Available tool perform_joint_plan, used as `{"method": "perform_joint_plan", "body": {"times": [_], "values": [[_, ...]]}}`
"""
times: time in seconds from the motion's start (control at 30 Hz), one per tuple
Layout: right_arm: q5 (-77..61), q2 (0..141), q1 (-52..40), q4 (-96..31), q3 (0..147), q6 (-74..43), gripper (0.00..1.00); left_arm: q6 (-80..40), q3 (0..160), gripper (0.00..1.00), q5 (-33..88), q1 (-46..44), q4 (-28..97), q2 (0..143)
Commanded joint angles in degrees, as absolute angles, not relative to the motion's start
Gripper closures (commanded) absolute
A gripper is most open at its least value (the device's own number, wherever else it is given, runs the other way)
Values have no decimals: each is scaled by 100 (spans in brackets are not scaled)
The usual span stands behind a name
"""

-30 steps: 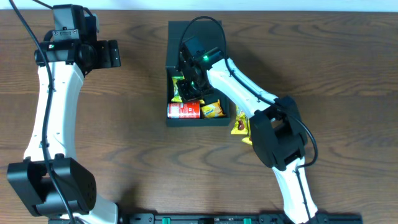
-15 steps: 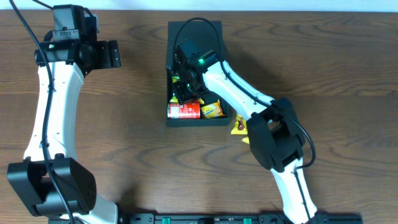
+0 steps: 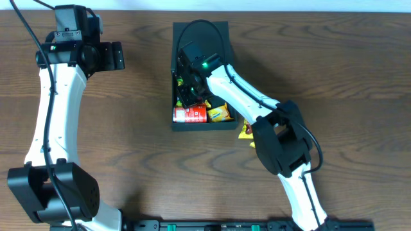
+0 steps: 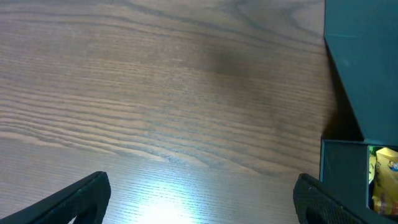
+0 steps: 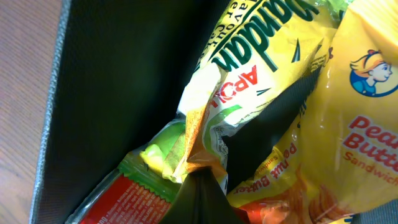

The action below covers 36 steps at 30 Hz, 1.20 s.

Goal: Pack container
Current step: 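Raise right gripper out to the wrappers right of the box, then grasp the yellow Apollo wrapper with right gripper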

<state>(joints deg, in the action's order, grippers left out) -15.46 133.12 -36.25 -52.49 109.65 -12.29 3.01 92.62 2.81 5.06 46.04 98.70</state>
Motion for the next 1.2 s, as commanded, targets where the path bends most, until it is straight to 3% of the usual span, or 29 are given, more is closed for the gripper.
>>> {"method": "perform_joint_plan", "body": {"times": [0.0,0.37,0.6,0.77,1.07,1.17], "values": [[-1664,13531,-3837,-5299,10945,-1107,98,320,9306,5,303,534,4606,9929],[-1271,12687,-3380,-6228,12499,-908,99,320,9306,5,301,534,4606,9929],[34,11928,-2187,-7957,12499,-913,98,320,9306,5,301,534,4580,9929],[1,11924,-1568,-8462,12130,-849,98,320,9306,5,301,534,4558,9929],[-434,11922,-1529,-7856,10591,-851,98,255,9306,5,301,534,4563,9929],[-458,11922,-1529,-7747,10151,-851,83,255,9306,5,301,534,4560,9929]]}}
